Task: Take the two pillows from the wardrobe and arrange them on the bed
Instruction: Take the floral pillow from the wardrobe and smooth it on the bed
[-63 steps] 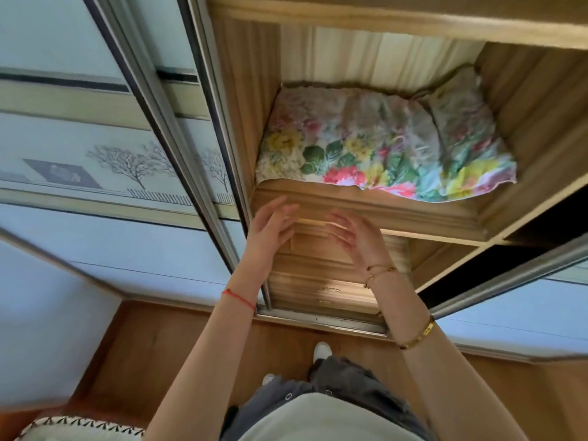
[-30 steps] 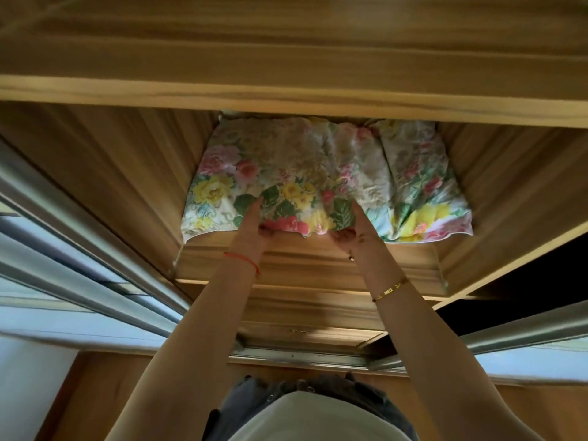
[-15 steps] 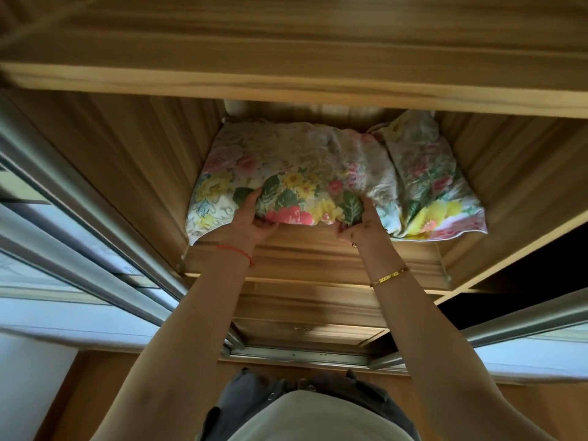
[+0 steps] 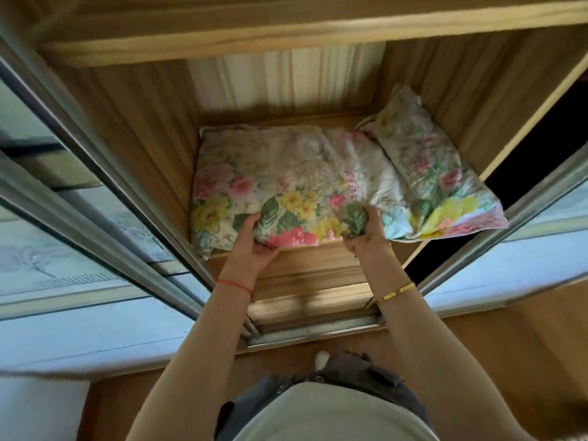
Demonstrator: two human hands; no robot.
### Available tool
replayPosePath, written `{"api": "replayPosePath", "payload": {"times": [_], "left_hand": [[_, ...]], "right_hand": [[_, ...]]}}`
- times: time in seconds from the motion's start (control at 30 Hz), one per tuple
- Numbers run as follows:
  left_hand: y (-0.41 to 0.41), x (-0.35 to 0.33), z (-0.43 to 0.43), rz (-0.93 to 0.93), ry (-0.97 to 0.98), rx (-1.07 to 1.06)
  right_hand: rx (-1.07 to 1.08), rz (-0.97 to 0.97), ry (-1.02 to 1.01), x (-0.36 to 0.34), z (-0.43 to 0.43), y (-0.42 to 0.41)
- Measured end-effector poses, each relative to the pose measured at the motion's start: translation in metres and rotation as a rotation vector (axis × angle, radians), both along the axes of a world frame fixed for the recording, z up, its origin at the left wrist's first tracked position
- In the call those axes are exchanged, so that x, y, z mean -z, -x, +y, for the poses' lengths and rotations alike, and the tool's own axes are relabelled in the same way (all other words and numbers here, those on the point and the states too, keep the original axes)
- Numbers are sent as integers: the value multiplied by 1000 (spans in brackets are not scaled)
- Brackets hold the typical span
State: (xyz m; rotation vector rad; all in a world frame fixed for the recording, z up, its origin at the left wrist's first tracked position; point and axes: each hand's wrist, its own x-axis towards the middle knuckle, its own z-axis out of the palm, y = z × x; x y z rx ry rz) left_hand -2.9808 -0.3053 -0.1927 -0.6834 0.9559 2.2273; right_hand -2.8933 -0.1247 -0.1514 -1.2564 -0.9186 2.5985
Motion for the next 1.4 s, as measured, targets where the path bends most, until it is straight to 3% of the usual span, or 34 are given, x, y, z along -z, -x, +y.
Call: {"api": "replayPosePath", "payload": {"times": [0.13,0.63,0.9,1.13,1.4], "left_hand": [[-10,3,-24,-16,-54,87],[-61,27,-79,208,-202,435],[-108,25,-45,293,-212,647],[-178,25,10,318,-236,885],[-260,41,74,211,-195,1126]], "right_hand": [[224,-126,50,22,-15,-18],[613,41,271,12,-116,-141],[864,103,299,16,-115,-208],[1024,18,220,39,-120,-302],[1367,87,614,58,-103,-383]]}}
